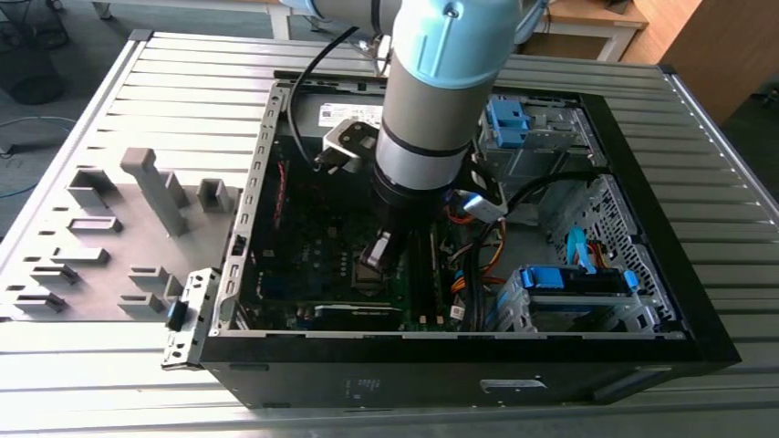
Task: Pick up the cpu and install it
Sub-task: 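Install the first cpu locking lever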
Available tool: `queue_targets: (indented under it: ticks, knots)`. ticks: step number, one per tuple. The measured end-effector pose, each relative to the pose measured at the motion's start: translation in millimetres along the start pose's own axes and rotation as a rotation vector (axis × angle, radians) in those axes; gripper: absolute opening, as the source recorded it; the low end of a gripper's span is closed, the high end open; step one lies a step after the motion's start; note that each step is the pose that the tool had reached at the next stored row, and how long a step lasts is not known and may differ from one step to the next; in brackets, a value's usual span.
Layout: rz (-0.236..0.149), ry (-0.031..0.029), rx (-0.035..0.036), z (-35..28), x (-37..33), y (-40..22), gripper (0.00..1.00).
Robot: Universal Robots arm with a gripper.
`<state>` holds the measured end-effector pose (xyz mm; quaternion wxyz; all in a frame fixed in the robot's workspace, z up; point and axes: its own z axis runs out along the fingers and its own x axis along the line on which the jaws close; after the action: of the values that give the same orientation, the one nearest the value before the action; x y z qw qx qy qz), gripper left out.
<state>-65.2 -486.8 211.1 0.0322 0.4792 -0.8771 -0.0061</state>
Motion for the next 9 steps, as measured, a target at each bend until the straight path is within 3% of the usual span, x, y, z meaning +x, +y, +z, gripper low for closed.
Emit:
queue_targets:
  ticks: [9]
  knots:
    - [0.111,-0.0048,-0.0057,2.8,0.4,-0.5,0.11]
